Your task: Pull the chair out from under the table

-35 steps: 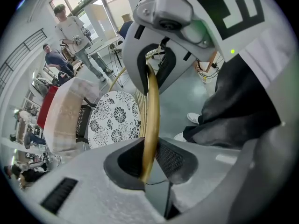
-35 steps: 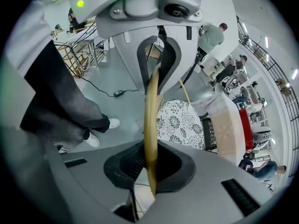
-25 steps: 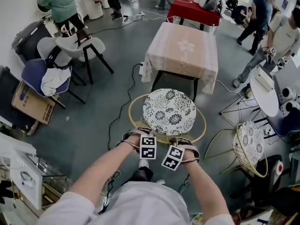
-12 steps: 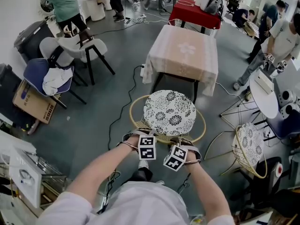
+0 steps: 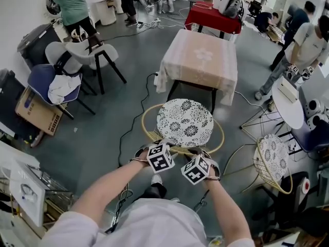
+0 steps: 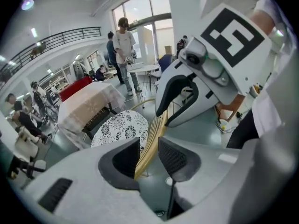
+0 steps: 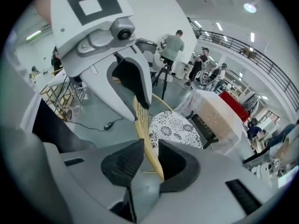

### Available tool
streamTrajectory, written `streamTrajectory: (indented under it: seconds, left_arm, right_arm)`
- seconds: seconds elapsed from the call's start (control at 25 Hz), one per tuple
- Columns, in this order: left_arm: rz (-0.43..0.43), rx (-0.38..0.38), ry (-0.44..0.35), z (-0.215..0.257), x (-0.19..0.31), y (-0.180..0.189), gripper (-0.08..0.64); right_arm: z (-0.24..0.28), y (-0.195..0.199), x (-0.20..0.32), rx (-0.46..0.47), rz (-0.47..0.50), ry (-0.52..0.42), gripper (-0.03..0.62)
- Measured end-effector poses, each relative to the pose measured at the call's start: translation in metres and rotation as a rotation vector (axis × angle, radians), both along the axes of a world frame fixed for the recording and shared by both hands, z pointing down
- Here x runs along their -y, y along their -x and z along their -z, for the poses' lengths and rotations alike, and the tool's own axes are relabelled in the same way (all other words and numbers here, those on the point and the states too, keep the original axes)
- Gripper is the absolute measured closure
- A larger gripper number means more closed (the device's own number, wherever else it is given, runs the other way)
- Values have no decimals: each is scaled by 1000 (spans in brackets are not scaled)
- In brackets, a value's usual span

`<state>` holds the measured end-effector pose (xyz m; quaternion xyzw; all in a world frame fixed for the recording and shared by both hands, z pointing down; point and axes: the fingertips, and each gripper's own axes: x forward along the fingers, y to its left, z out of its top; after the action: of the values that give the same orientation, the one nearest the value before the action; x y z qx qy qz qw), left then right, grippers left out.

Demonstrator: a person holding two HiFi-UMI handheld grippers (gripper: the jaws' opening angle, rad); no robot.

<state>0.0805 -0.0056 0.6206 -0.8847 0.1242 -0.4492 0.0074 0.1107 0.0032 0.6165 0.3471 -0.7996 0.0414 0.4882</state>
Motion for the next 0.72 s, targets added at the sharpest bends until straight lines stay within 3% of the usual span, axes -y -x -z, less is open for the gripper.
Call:
streamTrajectory:
  seconds: [0.32,0.72]
  left_arm:
    - [166,-192,15,41,-9,-19,464]
    - [383,-401,50,89,-27,-33,552]
  right_arm:
    - [43,-12,1,314,-292,-32,548]
    - [88,-20,-19,558,-441,-88,572]
